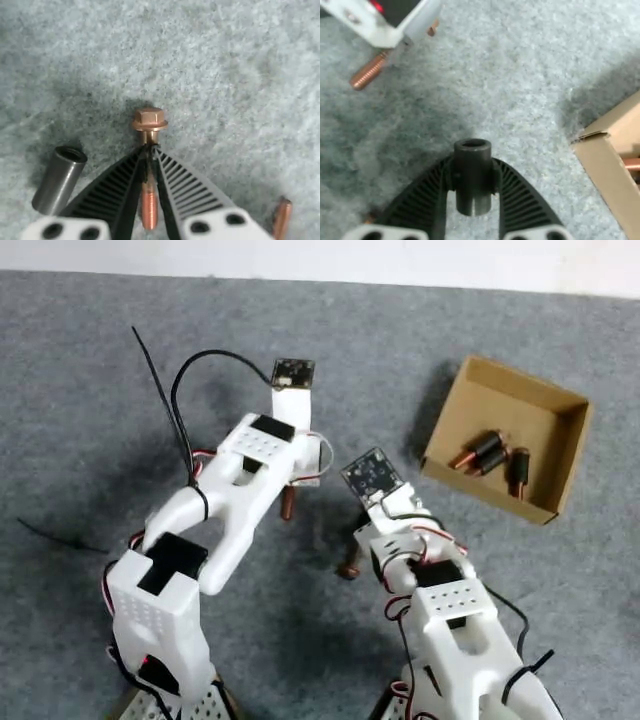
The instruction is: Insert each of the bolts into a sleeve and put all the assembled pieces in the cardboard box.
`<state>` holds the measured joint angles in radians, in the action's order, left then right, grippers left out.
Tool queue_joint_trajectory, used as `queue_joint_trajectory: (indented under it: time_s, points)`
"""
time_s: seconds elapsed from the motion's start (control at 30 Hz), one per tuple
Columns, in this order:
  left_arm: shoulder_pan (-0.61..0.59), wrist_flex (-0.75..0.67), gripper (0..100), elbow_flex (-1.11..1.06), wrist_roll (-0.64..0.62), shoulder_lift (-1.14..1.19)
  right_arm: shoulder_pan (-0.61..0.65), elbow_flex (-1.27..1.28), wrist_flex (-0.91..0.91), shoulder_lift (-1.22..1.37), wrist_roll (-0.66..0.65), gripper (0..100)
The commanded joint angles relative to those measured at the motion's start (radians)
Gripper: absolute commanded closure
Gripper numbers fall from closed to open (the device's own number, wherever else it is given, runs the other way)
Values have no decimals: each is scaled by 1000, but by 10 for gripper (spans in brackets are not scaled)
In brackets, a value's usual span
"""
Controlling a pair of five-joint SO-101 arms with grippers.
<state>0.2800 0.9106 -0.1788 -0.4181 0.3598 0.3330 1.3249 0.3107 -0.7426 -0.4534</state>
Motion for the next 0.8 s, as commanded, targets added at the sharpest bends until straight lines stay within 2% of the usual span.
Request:
queue_joint_trajectory:
  time_s: [0.0,0.17,0.4,0.5,0.63,0.77]
  points:
    - [-15,23,882,8,6,5,-12,-10,-35,-25,5,993]
    - [-15,52,735,-5,2,5,-12,-10,-35,-24,5,993]
    - [-16,55,731,-8,0,7,-12,-10,-35,-24,5,993]
    - [-18,54,787,-8,-2,7,-12,-10,-35,-24,5,993]
    - [-18,55,989,18,3,42,-12,-10,-35,-24,5,993]
    - [-16,123,983,79,3,71,-12,-10,-35,-24,5,993]
